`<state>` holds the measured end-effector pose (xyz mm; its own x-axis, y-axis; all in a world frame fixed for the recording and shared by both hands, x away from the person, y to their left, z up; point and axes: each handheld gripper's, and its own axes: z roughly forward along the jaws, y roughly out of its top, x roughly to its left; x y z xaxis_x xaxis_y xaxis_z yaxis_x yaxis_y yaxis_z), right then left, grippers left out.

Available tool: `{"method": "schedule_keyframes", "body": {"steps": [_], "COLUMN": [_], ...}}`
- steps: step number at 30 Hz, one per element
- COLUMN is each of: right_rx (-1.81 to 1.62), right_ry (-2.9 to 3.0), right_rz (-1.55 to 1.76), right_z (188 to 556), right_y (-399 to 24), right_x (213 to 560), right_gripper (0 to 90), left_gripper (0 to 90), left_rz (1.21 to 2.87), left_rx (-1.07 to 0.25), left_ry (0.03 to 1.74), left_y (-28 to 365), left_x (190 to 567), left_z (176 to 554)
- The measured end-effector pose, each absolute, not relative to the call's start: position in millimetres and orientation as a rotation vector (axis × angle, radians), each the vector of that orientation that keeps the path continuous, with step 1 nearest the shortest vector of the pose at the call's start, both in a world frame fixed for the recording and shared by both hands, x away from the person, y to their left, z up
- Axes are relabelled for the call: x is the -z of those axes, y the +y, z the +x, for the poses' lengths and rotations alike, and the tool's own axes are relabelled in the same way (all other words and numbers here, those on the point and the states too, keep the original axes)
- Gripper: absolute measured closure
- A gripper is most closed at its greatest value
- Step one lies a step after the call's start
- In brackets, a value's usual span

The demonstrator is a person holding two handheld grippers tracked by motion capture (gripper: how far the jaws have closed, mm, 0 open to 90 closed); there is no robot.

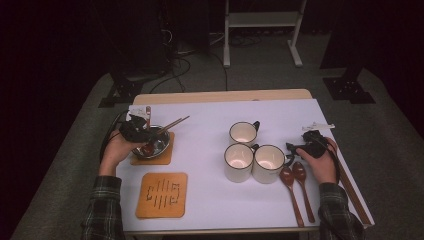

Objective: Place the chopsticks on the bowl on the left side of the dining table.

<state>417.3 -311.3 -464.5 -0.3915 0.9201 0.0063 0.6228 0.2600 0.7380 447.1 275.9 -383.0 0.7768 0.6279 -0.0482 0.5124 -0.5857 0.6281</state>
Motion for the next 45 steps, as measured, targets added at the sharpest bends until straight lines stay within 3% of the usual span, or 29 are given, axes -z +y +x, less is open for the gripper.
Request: {"method": "schedule_keyframes", "body": {"steps": [45], "right_rx": [-0.935], "right_ry": [2.109], "right_rz": [1.399], "right_z": [417.3], "right_y": [-311.3], "right_x": [464.5], "right_gripper": [18.2], "left_gripper": [84.3], "left_rz": [2.332], "left_rx": [-0.167], "left_ry": [0.913], "left_y": [291.5], "left_x": [405.7], "left_z": [453.8]}}
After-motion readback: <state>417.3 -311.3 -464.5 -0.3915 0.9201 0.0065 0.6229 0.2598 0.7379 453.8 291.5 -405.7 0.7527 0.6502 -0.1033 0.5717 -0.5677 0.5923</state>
